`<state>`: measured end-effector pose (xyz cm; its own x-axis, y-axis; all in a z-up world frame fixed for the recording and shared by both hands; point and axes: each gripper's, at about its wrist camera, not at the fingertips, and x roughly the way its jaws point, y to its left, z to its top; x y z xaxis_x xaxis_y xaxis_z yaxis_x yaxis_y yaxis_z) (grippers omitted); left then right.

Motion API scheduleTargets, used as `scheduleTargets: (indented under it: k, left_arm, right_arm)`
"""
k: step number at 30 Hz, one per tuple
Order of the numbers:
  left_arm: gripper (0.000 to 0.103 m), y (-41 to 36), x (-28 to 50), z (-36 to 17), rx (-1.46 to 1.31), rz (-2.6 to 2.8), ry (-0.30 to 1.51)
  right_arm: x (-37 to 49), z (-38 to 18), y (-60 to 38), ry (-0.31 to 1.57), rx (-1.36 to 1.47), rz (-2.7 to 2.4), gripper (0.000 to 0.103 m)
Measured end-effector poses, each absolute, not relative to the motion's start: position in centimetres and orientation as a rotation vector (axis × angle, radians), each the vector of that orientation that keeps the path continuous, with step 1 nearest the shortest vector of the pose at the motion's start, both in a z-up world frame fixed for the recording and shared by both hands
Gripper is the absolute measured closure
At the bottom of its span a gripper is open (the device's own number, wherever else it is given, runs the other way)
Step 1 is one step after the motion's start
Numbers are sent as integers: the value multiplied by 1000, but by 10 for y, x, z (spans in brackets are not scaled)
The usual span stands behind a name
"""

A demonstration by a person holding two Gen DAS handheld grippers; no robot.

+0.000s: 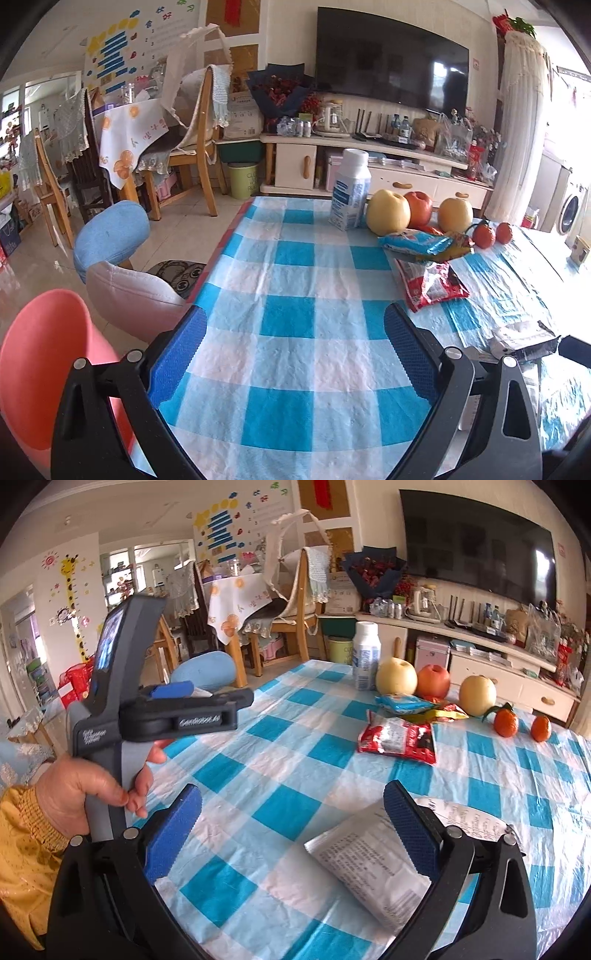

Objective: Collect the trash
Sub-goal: 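Grasp the blue cartoon snack packet with the left tool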

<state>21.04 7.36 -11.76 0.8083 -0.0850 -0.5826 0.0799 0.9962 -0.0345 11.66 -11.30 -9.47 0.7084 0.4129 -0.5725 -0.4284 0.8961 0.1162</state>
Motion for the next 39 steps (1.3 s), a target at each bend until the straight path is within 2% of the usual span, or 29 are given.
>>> scheduleTargets:
  k: [7,13,22,28,37,39]
  left_arm:
    - [7,54,216,-126,-49,-194,682]
    - [7,33,242,-133,-207,-245,768]
    - [7,-30,328,-138,-423,-276,906]
    - [7,-74,390,-148,-432,-216,1006]
    - [7,-119,449,-174,-289,-29,1123]
    - [11,-119,454,-177,-273,14,1119]
  right_arm:
    - [132,-89,-154,635,72,386,4]
    - [154,-91,-206,686,202,316,4]
    - [175,-98,-267,742,287,214,4]
    - [180,-103,-279,777,289,216,4]
    - [182,-104,-274,798,267,270,4]
    - [182,-103,-277,793,278,276,4]
